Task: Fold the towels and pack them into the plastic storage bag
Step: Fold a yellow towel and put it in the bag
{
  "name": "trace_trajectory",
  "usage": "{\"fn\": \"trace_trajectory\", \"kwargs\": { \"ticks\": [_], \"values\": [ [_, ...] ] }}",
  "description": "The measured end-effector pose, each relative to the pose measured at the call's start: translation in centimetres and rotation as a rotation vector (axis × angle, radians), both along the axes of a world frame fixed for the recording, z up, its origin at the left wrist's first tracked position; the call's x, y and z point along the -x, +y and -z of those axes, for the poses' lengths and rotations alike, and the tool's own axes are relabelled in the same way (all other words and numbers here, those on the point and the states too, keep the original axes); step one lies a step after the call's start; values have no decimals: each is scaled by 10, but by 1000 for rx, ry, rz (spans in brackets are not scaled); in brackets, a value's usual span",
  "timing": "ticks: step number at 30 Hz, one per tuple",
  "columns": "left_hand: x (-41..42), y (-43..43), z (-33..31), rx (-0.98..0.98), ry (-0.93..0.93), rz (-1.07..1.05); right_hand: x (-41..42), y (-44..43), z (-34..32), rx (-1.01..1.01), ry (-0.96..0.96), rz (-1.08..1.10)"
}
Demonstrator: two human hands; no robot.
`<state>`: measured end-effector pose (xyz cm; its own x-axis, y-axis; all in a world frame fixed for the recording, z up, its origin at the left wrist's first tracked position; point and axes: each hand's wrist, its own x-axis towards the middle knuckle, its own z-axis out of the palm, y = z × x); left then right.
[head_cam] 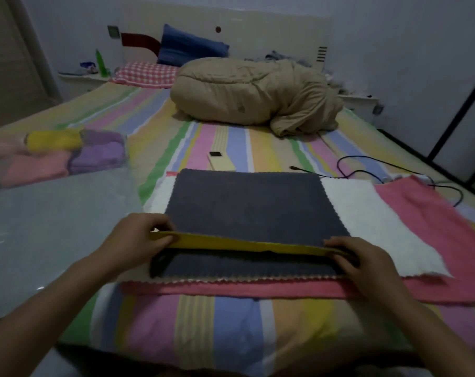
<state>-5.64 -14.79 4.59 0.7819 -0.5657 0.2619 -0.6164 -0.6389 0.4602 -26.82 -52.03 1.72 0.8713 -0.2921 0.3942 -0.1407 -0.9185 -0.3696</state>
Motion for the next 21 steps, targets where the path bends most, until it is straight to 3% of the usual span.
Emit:
{"fn": "trace_trajectory", "kwargs": {
  "ticks": [6,11,13,19,21],
  "values": [
    [-9,0,-17,108,160,25,10,-29,-8,-233,-28,-23],
    [-2,1,-39,539,252,51,8,-17,-42,-592,-229,-79],
    [0,6,-43,618,256,31,11,-9,-57,-688,-291,-101],
    [25,6,-45,819,387,2,26,4,-75,-824,-386,-65],
    [31,7,-39,786,447,-2,29,6,-72,-842,-349,-89]
  ]
}}
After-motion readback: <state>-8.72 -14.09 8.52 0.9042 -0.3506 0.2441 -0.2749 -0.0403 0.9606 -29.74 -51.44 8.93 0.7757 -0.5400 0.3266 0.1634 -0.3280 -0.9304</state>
